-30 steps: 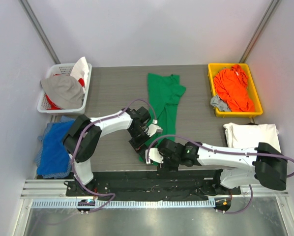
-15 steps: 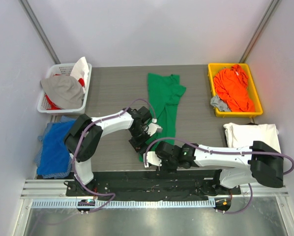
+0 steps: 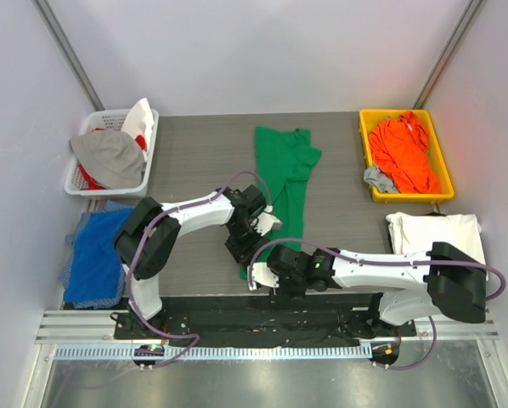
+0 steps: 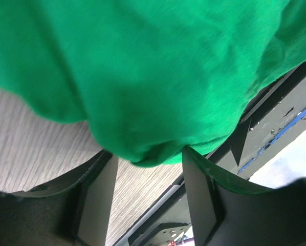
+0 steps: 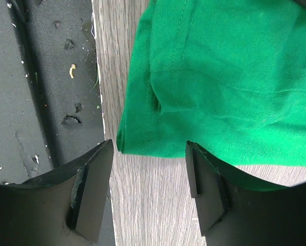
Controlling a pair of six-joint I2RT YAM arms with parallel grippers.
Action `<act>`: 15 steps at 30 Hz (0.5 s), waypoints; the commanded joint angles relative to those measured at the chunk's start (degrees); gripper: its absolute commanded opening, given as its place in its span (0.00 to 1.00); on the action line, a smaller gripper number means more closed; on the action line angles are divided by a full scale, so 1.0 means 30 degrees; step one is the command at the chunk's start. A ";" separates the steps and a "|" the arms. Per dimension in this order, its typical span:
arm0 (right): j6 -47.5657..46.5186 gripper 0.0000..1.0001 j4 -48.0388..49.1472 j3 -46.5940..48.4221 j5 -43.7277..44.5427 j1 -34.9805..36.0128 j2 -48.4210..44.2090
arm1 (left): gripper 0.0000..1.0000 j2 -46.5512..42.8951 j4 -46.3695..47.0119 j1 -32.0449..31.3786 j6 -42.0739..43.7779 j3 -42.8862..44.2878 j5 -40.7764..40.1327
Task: Fold and stack the t-shirts
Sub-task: Fold the tshirt
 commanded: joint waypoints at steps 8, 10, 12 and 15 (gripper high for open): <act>-0.0413 0.59 0.0681 0.0219 0.0523 0.0067 0.0035 | 0.48 0.1693 0.0555 -0.1488 0.0664 0.0558 0.0534; -0.0442 0.55 0.0710 0.0220 0.0581 0.0096 0.0123 | 0.44 0.1664 0.0468 -0.1488 0.0722 0.0499 0.0446; -0.0471 0.50 0.0740 0.0190 0.0611 0.0067 0.0240 | 0.40 0.1547 0.0497 -0.1488 0.0839 0.0411 0.0330; -0.0442 0.45 0.0740 0.0220 0.0612 0.0096 0.0386 | 0.36 0.1429 0.0527 -0.1517 0.0956 0.0293 0.0154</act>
